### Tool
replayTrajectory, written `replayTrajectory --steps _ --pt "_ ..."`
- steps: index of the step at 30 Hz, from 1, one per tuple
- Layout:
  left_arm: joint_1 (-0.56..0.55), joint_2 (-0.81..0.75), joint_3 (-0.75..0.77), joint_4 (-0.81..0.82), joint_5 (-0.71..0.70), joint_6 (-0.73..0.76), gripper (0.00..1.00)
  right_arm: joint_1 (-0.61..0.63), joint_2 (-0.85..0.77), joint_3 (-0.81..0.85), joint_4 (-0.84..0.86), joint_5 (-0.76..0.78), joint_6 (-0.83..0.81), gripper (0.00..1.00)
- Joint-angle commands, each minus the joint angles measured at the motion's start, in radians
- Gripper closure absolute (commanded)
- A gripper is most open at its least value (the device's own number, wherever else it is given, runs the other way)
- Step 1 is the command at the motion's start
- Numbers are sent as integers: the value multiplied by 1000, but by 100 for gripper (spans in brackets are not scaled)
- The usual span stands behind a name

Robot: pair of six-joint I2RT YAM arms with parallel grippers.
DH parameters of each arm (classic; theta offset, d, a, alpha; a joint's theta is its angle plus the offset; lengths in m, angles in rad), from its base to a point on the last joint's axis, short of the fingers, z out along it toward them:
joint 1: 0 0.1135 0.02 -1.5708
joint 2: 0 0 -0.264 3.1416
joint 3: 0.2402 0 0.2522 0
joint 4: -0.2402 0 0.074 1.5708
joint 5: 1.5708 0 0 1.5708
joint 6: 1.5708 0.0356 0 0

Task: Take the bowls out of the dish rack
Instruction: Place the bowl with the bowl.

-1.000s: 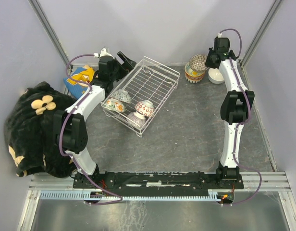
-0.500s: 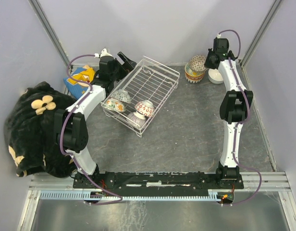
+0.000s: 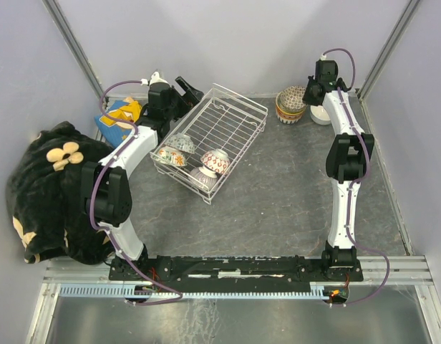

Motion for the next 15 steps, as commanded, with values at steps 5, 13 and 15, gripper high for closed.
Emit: replayTrajectory --steps 5,13,15 --pt "-3 13 47 21 -10 14 1 5 -15 57 73 -11 15 71" --pt "-3 11 48 21 -8 12 1 6 -33 48 76 -11 17 66" --pt "-3 10 47 21 -8 11 1 6 -53 24 85 -11 17 66"
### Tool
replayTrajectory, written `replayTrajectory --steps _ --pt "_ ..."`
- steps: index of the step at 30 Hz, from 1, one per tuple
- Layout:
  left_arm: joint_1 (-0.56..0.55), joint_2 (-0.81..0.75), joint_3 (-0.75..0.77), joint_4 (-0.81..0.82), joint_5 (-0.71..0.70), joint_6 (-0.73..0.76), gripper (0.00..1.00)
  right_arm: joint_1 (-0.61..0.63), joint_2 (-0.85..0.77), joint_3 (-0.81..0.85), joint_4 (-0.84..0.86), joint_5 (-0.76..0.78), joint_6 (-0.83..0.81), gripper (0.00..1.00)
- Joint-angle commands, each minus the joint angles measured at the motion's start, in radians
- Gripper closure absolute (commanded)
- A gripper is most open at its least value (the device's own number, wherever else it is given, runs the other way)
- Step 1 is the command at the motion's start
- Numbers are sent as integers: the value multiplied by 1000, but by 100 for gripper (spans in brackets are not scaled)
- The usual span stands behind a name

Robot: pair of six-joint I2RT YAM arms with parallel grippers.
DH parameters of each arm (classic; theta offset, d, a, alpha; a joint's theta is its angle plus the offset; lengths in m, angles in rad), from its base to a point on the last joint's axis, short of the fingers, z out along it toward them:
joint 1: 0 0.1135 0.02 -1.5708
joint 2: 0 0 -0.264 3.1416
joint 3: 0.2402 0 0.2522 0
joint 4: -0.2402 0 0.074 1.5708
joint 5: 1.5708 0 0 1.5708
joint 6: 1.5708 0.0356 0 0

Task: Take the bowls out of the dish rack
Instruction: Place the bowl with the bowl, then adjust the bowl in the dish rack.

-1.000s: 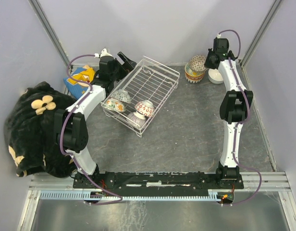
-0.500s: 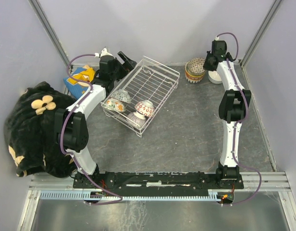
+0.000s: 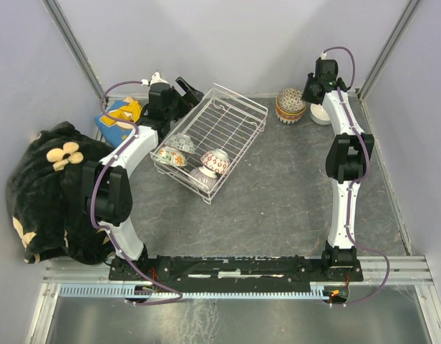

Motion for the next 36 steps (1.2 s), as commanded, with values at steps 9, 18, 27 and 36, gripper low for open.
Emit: replayTrajectory --steps 9,18,27,36 --pt "-3 -18 28 28 -8 10 1 5 -199 -124 123 11 -11 59" --pt "-3 -56 7 34 -4 9 1 43 -430 -353 222 -5 -93 47" --pt "-3 -104 -29 -2 -30 16 1 228 -610 -573 380 -134 -202 37" --pt "20 -138 -55 -47 -51 -1 1 518 -663 -758 573 -205 -301 38"
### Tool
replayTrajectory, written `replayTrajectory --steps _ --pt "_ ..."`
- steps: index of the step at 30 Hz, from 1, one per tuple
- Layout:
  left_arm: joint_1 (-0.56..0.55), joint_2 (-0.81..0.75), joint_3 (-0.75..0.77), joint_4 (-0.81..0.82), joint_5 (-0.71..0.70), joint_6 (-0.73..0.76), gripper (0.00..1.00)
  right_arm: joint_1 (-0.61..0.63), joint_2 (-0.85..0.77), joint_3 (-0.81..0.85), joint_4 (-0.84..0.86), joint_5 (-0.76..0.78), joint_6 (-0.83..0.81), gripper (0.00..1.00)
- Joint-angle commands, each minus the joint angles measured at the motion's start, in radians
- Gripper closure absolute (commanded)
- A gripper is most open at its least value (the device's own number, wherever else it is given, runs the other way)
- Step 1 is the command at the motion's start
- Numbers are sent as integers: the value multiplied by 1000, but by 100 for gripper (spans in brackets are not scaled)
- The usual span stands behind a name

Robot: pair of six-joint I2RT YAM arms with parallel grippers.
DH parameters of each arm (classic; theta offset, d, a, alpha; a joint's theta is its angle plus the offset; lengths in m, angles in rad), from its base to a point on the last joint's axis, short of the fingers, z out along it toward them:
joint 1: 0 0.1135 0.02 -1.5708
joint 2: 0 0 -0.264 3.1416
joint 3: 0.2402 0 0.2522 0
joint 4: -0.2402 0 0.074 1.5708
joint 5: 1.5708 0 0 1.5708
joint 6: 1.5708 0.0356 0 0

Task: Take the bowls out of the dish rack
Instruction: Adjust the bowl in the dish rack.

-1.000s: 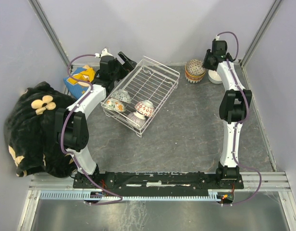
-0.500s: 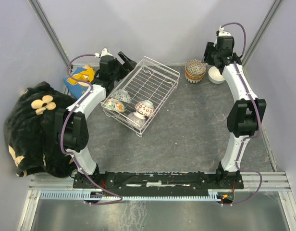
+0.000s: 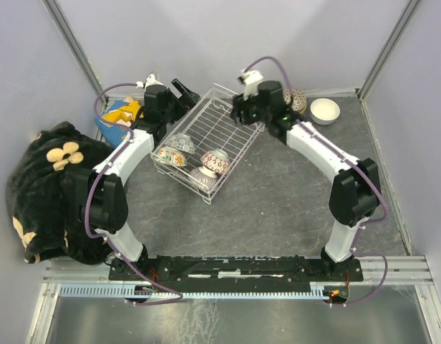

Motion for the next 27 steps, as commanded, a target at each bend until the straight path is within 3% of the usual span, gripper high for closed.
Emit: replayTrajectory --steps 1,17,27 --pt "15 -68 -13 -18 -24 1 1 100 -46 -36 139 -48 -89 38" --pt "35 -129 -128 -24 2 -1 1 357 8 -110 193 -45 -261 38" --pt "36 -110 -150 -17 18 4 1 402 105 -45 185 -21 -286 38"
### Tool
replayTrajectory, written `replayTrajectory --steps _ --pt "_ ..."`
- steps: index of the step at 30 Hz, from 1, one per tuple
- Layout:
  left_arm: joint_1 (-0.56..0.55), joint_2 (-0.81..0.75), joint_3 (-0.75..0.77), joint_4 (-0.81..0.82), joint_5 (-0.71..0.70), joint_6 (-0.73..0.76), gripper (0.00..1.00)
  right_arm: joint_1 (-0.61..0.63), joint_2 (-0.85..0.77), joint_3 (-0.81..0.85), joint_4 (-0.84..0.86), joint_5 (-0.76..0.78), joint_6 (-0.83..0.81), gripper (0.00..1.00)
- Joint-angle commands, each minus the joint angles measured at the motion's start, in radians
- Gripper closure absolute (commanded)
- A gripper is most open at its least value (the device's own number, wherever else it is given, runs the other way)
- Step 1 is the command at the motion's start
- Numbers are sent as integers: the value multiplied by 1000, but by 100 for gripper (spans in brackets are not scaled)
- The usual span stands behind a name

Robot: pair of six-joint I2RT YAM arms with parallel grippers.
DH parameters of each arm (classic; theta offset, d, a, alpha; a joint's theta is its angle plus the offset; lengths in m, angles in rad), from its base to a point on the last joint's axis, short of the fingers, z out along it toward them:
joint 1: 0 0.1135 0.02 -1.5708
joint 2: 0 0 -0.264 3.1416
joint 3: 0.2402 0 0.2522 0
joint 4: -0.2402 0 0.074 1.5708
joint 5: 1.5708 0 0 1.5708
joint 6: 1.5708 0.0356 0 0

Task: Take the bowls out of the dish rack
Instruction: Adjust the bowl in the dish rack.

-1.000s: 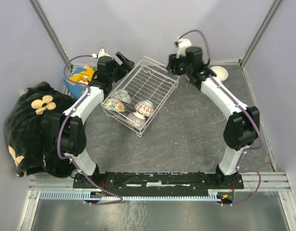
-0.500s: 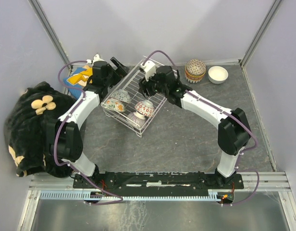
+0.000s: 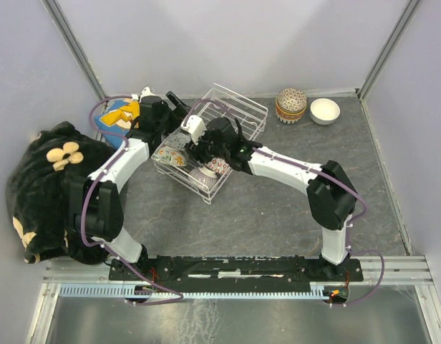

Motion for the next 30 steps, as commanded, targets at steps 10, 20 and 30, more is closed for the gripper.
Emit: replayTrajectory --steps 10,20,30 --pt "4 -8 -11 7 11 26 1 9 104 132 38 28 -29 38" --pt "18 35 -10 14 35 16 1 13 145 157 35 23 -36 38" --pt "40 54 4 21 53 3 1 23 181 185 34 69 -55 40"
